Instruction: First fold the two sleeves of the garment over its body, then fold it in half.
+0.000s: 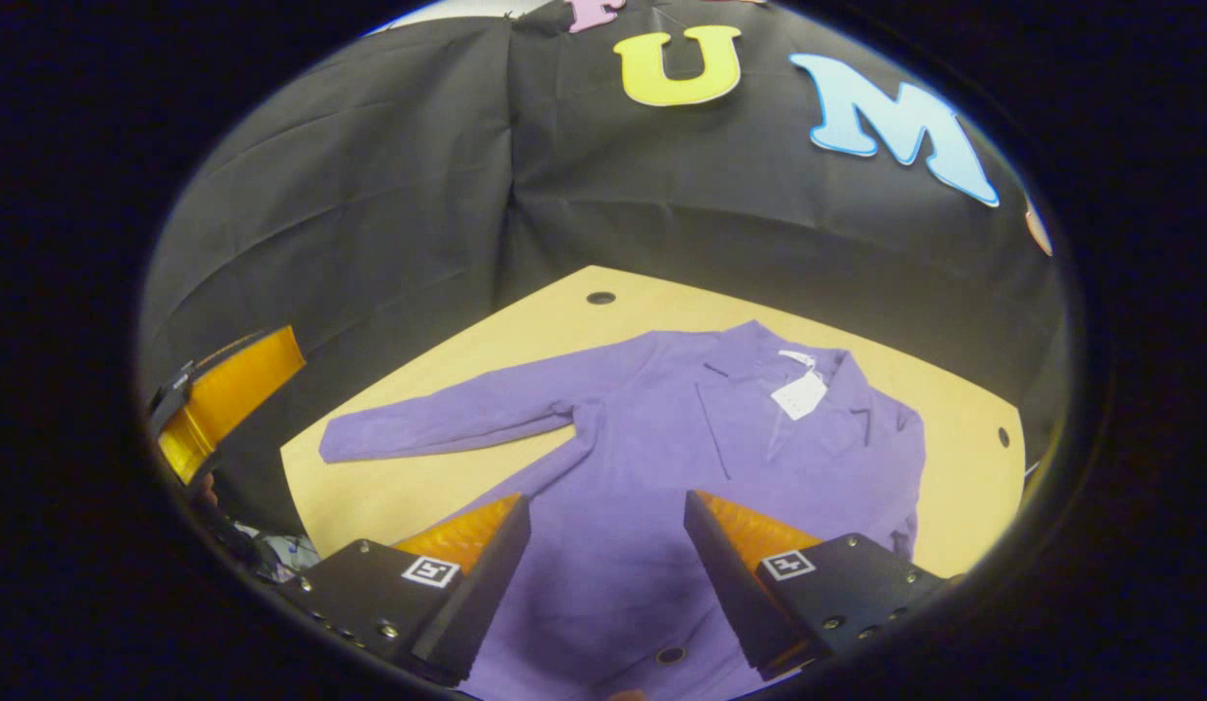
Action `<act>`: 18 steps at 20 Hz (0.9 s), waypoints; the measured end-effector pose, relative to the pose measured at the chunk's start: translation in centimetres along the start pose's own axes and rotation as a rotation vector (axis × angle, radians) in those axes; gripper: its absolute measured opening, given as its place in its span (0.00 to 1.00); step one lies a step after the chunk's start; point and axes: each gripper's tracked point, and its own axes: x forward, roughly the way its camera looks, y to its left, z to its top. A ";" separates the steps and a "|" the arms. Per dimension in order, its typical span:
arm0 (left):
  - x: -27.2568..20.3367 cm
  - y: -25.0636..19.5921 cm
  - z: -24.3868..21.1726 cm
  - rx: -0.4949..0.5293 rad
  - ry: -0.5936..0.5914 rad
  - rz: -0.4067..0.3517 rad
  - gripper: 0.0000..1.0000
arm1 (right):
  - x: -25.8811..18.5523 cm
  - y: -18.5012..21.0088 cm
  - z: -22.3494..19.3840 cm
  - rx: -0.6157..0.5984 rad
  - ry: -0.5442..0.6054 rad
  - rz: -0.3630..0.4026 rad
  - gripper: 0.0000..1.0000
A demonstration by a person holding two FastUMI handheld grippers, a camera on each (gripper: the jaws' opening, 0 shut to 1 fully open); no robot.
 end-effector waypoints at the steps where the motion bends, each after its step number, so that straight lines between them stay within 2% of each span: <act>1: 0.3 0.1 -0.3 -0.006 0.009 0.006 0.94 | -0.6 -0.4 0.7 0.002 -0.022 -0.014 0.96; 7: 3.1 3.1 -2.9 -0.024 0.080 0.087 0.94 | -3.8 -2.4 3.3 0.031 -0.115 -0.083 0.96; 8: 3.6 3.9 -3.4 -0.037 0.098 0.106 0.94 | -4.2 -2.6 3.5 0.034 -0.120 -0.086 0.92; 9: 4.2 4.8 -4.1 -0.050 0.117 0.130 0.94 | -4.6 -2.8 3.6 0.038 -0.123 -0.090 0.96; 14: 5.9 9.1 -7.6 -0.097 0.222 0.238 0.95 | -6.4 -3.2 4.0 0.035 -0.139 -0.116 0.96; 15: 6.1 9.5 -8.2 -0.111 0.239 0.248 0.94 | -6.7 -3.1 3.9 0.032 -0.139 -0.119 0.92; 16: 6.2 10.1 -8.6 -0.118 0.252 0.264 0.94 | -6.8 -3.1 3.8 0.024 -0.138 -0.122 0.96; 18: 6.5 11.5 -9.5 -0.112 0.272 0.306 0.95 | -7.2 -3.1 3.6 0.002 -0.138 -0.133 0.96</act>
